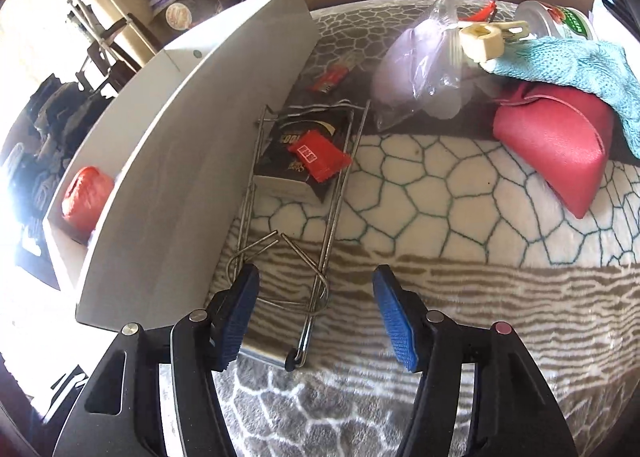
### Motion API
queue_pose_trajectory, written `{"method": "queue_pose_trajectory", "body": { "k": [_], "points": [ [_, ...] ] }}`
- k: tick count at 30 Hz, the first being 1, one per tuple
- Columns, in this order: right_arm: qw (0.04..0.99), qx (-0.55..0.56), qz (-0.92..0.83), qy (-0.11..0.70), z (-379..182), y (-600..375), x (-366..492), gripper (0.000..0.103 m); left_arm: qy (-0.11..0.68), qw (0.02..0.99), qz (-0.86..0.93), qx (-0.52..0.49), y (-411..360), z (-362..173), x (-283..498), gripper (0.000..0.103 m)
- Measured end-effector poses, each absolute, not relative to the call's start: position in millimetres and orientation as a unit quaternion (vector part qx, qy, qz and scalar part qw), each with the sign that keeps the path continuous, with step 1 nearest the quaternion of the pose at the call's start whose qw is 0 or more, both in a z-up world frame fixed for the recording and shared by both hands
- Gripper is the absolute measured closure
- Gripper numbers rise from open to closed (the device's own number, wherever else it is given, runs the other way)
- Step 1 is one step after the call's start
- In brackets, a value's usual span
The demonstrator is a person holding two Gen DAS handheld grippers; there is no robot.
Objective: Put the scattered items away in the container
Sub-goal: 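Move the right tool toward the metal wire rack on the table, then close the right gripper on the wire rack's bar and lift it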
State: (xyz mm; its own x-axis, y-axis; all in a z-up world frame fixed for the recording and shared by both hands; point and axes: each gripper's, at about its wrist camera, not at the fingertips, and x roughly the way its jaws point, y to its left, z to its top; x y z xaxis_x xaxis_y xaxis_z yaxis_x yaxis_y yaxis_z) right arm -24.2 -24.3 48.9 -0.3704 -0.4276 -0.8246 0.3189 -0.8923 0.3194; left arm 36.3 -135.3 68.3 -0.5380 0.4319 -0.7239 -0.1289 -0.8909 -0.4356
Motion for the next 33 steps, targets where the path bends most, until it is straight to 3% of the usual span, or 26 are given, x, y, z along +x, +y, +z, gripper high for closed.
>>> {"method": "queue_pose_trajectory", "body": {
  "k": [3, 5, 6, 7, 12, 20, 26, 28, 29, 30, 33],
  "points": [
    [0.214, 0.511, -0.832, -0.015, 40.2, -38.0, -27.0, 0.043, -0.173, 0.162, 0.858, -0.456, -138.0, 66.4, 32.3, 0.000],
    [0.205, 0.498, -0.842, 0.023, 40.8, -48.8, -26.4, 0.059, -0.174, 0.162, 0.856, -0.458, -137.7, 65.0, 30.7, 0.000],
    [0.201, 0.495, -0.845, 0.038, 39.8, -52.3, -25.7, 0.075, -0.173, 0.162, 0.856, -0.460, -137.1, 64.6, 30.2, 0.000],
    [0.200, 0.490, -0.847, 0.049, 40.1, -55.3, -24.1, 0.080, -0.170, 0.163, 0.856, -0.461, -136.2, 64.2, 30.0, 0.000],
    [0.197, 0.487, -0.847, 0.076, 46.8, -51.9, -11.2, 0.092, -0.170, 0.164, 0.854, -0.463, -134.7, 64.2, 30.1, 0.000],
    [0.197, 0.491, -0.846, 0.067, 67.0, 2.8, 36.8, 0.093, -0.134, 0.160, 0.856, -0.473, -112.7, 59.9, 31.2, 0.000],
    [0.226, 0.501, -0.833, -0.067, 73.5, 43.4, 40.5, 0.085, -0.092, 0.116, 0.871, -0.468, -94.8, 54.3, 25.8, 0.000],
    [0.236, 0.492, -0.830, -0.114, 79.3, 47.9, 31.8, 0.051, -0.062, 0.091, 0.878, -0.466, -87.4, 47.0, 19.2, 0.000],
    [0.242, 0.487, -0.828, -0.133, 81.7, 46.4, 23.9, 0.043, -0.050, 0.082, 0.880, -0.466, -82.8, 42.8, 16.2, 0.000],
    [0.248, 0.482, -0.828, -0.145, 84.6, 42.7, 15.5, 0.035, -0.038, 0.071, 0.882, -0.464, -79.8, 38.7, 13.5, 0.000],
    [0.246, 0.482, -0.826, -0.156, 85.0, 27.8, -10.8, 0.034, -0.012, 0.045, 0.886, -0.462, -71.0, 30.9, 4.1, 0.000]
  ]
}}
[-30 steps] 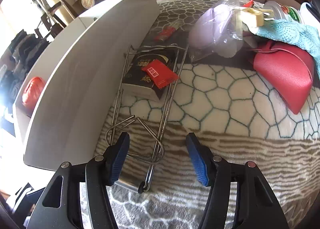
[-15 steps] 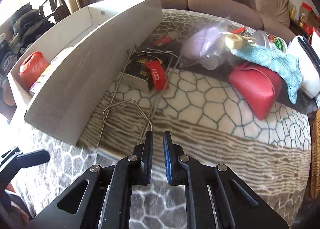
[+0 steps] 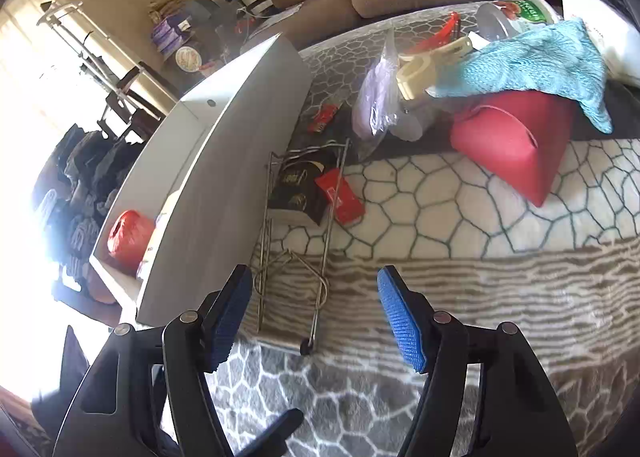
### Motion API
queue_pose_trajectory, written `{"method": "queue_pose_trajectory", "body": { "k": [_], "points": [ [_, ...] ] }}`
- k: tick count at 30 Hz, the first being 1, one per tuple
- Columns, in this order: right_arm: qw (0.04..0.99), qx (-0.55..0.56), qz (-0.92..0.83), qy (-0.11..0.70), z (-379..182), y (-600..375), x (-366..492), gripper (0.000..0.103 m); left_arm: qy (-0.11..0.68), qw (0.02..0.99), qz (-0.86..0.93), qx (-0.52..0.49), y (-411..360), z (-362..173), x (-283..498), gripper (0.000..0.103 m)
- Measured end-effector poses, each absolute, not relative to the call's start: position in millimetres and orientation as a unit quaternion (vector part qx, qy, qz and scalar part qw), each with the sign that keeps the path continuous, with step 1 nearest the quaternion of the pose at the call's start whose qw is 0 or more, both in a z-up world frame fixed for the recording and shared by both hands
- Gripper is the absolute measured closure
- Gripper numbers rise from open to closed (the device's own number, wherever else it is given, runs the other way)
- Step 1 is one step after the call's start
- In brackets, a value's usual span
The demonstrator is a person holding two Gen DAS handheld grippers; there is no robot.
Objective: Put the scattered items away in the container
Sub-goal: 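Close the right gripper on the wire rack's bar and lift it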
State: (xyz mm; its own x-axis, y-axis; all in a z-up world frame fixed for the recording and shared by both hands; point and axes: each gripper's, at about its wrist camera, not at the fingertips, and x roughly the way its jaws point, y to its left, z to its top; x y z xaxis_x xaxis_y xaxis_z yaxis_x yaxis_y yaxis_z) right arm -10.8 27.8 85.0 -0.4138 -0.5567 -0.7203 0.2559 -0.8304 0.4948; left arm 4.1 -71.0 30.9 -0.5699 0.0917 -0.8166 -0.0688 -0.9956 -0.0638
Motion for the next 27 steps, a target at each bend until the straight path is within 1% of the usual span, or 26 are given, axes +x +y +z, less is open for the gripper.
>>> {"method": "queue_pose_trajectory", "body": {
  "k": [3, 5, 8, 10, 12, 15, 16, 17, 18, 19, 22, 24, 27],
  "points": [
    [0.258, 0.499, -0.809, -0.171, 75.8, 13.3, -35.7, 0.034, -0.006, 0.016, 0.886, -0.463, -68.3, 24.1, -8.3, 0.001],
    [0.251, 0.507, -0.811, -0.149, 71.0, 4.4, -50.7, 0.034, -0.008, 0.009, 0.884, -0.467, -67.1, 18.3, -15.1, 0.000],
    [0.261, 0.536, -0.793, -0.124, 62.7, -3.8, -74.1, 0.030, -0.008, 0.015, 0.878, -0.479, -62.2, 12.2, -20.0, 0.000],
    [0.272, 0.547, -0.782, -0.126, 59.1, -4.5, -88.0, 0.021, -0.010, 0.018, 0.873, -0.487, -59.7, 9.3, -17.8, 0.000],
    [0.277, 0.551, -0.778, -0.121, 56.9, -8.5, -97.3, 0.021, -0.011, 0.022, 0.872, -0.489, -58.4, 6.6, -15.7, 0.002],
    [0.278, 0.550, -0.783, -0.086, 52.2, -24.6, -101.8, 0.020, 0.004, 0.014, 0.873, -0.487, -60.5, 4.3, -17.0, 0.003],
    [0.277, 0.544, -0.789, -0.066, 53.2, -30.6, -100.4, 0.025, -0.001, 0.015, 0.873, -0.488, -63.0, 4.3, -17.2, 0.004],
    [0.277, 0.538, -0.794, -0.050, 55.0, -34.5, -98.3, 0.035, -0.004, 0.014, 0.872, -0.489, -64.9, 4.7, -17.1, 0.004],
    [0.291, 0.535, -0.791, -0.057, 54.8, -35.1, -97.1, 0.060, -0.005, 0.014, 0.872, -0.489, -66.4, 5.2, -16.6, 0.006],
    [0.300, 0.532, -0.788, -0.072, 55.8, -33.8, -95.5, 0.070, -0.008, 0.015, 0.872, -0.490, -67.8, 5.5, -16.1, 0.006],
    [0.296, 0.521, -0.798, -0.061, 59.4, -29.2, -85.3, 0.081, -0.012, 0.020, 0.871, -0.491, -69.9, 6.4, -12.1, 0.006],
    [0.300, 0.527, -0.794, -0.041, 59.5, -29.7, -76.5, 0.081, -0.012, 0.029, 0.869, -0.493, -70.5, 7.1, -6.9, 0.006],
    [0.299, 0.537, -0.789, 0.028, 55.8, -32.3, -48.9, 0.081, -0.016, 0.063, 0.866, -0.495, -69.8, 10.7, 0.8, 0.005]
  ]
}}
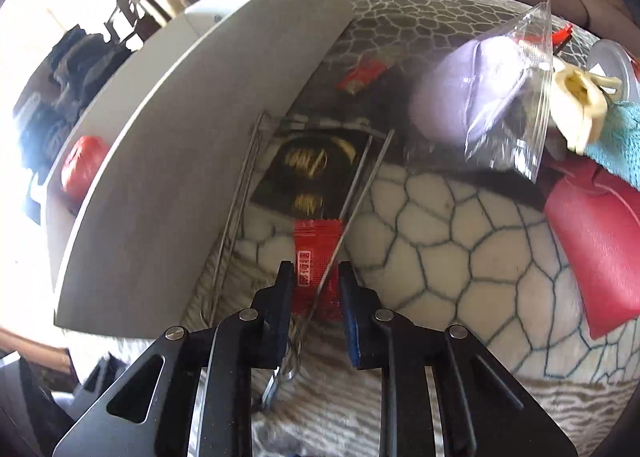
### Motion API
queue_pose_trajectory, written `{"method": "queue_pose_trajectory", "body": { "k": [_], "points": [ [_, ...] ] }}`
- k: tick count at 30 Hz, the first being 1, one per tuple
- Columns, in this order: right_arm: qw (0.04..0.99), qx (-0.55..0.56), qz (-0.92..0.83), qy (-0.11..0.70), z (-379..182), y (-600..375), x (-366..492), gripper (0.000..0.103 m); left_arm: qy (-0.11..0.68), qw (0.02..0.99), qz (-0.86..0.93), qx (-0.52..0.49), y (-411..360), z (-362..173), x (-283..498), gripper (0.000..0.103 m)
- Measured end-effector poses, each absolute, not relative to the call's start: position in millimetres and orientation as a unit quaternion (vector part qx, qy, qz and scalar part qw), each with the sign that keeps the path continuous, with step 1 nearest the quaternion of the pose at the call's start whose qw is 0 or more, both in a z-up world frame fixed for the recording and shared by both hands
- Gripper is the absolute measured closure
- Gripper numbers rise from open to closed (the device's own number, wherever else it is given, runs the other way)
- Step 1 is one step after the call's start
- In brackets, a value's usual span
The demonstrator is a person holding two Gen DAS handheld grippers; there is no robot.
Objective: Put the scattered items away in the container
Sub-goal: 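Close the right gripper on the wire rack's bar and lift it, then carry the wire rack with the right gripper over the white box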
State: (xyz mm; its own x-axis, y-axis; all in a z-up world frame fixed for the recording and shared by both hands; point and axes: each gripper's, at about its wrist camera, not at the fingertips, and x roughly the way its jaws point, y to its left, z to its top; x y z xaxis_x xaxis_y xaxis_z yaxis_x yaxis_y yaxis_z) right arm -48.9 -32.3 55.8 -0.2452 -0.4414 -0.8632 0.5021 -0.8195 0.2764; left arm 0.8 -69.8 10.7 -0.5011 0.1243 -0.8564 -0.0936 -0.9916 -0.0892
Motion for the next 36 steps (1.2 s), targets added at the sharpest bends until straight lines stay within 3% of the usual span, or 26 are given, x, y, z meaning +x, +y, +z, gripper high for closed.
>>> {"method": "queue_pose_trajectory", "body": {
  "k": [5, 10, 15, 18, 20, 22, 24, 29, 32, 33, 34, 36],
  "points": [
    [0.357, 0.525, -0.772, -0.031, 70.4, -9.2, -16.8, 0.081, -0.035, 0.081, 0.868, -0.489, -73.8, 14.3, 1.1, 0.006],
    [0.391, 0.516, -0.753, -0.118, 83.9, 8.0, -8.7, 0.082, -0.037, 0.106, 0.862, -0.493, -72.4, 16.2, 4.0, 0.034],
    [0.403, 0.491, -0.747, -0.198, 108.9, 36.1, 9.6, 0.081, -0.079, 0.131, 0.852, -0.500, -89.7, 16.6, 0.9, 0.041],
    [0.354, 0.485, -0.774, -0.201, 116.4, 51.7, 14.1, 0.080, -0.093, 0.133, 0.850, -0.502, -93.3, 15.9, 7.9, 0.043],
    [0.321, 0.495, -0.782, -0.202, 109.7, 59.9, 8.3, 0.068, -0.099, 0.141, 0.846, -0.505, -87.9, 23.0, 10.9, 0.043],
    [0.295, 0.511, -0.781, -0.205, 97.0, 61.9, -4.1, 0.035, -0.116, 0.162, 0.837, -0.509, -80.8, 32.5, 12.5, 0.044],
    [0.302, 0.528, -0.763, -0.218, 81.5, 57.4, -15.5, 0.027, -0.127, 0.186, 0.830, -0.510, -80.1, 36.6, 17.9, 0.044],
    [0.340, 0.570, -0.711, -0.230, 50.7, 33.5, -26.7, 0.025, -0.134, 0.221, 0.820, -0.510, -78.5, 40.7, 22.9, 0.044],
    [0.357, 0.582, -0.698, -0.214, 43.5, 17.5, -26.3, 0.029, -0.139, 0.226, 0.817, -0.512, -77.4, 37.7, 21.2, 0.044],
    [0.359, 0.580, -0.700, -0.212, 44.1, 16.2, -26.2, 0.046, -0.145, 0.227, 0.815, -0.512, -78.3, 37.3, 20.3, 0.044],
    [0.360, 0.577, -0.700, -0.219, 44.6, 16.7, -26.9, 0.072, -0.153, 0.230, 0.814, -0.511, -80.0, 37.2, 19.3, 0.044],
    [0.365, 0.565, -0.694, -0.256, 47.7, 24.4, -28.8, 0.082, -0.168, 0.236, 0.813, -0.505, -83.8, 39.4, 18.1, 0.044]
  ]
}}
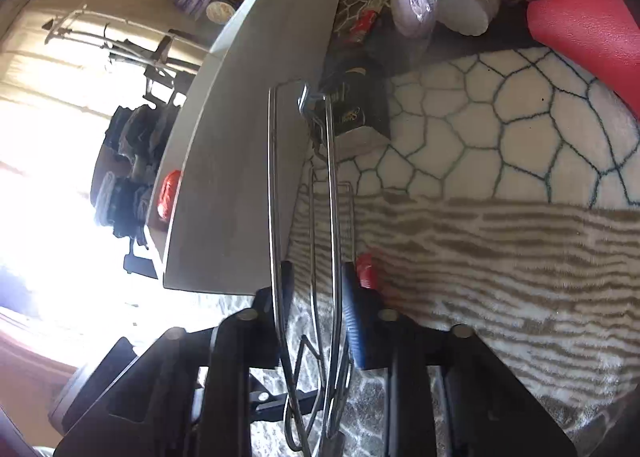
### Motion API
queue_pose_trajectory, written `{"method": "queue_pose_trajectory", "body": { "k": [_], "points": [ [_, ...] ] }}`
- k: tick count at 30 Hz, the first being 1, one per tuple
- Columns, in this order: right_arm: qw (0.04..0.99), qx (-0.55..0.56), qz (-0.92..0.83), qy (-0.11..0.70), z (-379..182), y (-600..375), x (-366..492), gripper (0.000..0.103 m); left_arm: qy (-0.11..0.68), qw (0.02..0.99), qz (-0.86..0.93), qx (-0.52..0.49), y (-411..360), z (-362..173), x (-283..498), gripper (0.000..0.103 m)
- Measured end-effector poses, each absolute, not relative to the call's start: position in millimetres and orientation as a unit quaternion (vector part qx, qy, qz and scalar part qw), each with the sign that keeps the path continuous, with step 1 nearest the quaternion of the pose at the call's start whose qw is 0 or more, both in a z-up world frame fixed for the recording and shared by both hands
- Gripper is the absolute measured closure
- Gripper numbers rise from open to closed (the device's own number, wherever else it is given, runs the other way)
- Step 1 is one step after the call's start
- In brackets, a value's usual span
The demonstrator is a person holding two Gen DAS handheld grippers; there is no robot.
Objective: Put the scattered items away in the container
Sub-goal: 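Carry the wire rack with the right gripper over the white box, then lower the wire rack onto the box floor and open the right gripper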
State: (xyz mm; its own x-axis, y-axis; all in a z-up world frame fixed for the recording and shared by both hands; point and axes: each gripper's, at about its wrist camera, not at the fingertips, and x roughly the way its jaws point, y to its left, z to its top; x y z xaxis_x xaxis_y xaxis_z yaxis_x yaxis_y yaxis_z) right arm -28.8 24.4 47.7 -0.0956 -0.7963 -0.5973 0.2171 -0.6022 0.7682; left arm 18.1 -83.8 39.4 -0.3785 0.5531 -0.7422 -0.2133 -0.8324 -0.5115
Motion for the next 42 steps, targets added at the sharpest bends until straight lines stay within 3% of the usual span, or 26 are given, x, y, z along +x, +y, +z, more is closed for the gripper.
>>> {"method": "queue_pose_trajectory", "body": {
  "k": [3, 7, 12, 15, 18, 28, 36, 42],
  "points": [
    [0.375, 0.546, -0.688, -0.296, 56.4, 35.7, -28.8, 0.082, -0.171, 0.236, 0.818, -0.495, -86.4, 43.6, 17.7, 0.045],
    [0.392, 0.521, -0.669, -0.358, 68.6, 48.3, -25.0, 0.082, -0.223, 0.243, 0.806, -0.492, -97.5, 39.3, 12.6, 0.038],
    [0.408, 0.492, -0.693, -0.334, 107.5, 47.2, -15.9, 0.082, -0.255, 0.274, 0.801, -0.468, -104.1, 57.8, 9.8, 0.036],
    [0.423, 0.468, -0.707, -0.319, 135.9, 35.3, -9.1, 0.081, -0.238, 0.266, 0.823, -0.443, -114.7, 84.5, 12.3, 0.037],
    [0.432, 0.452, -0.717, -0.309, 160.7, 19.4, -10.4, 0.081, -0.209, 0.254, 0.840, -0.432, -128.2, 112.6, 8.9, 0.051],
    [0.452, 0.437, -0.741, -0.238, 233.7, -91.4, -70.2, 0.081, -0.103, 0.164, 0.892, -0.409, -218.4, 180.1, -51.1, 0.052],
    [0.441, 0.465, -0.730, -0.238, 198.1, -190.2, -142.4, 0.081, -0.018, 0.094, 0.887, -0.451, -281.7, 155.8, -133.6, 0.052],
    [0.416, 0.519, -0.694, -0.276, 133.8, -238.8, -193.8, 0.081, -0.032, 0.066, 0.873, -0.483, -331.4, 114.1, -168.1, 0.052]
  ]
}}
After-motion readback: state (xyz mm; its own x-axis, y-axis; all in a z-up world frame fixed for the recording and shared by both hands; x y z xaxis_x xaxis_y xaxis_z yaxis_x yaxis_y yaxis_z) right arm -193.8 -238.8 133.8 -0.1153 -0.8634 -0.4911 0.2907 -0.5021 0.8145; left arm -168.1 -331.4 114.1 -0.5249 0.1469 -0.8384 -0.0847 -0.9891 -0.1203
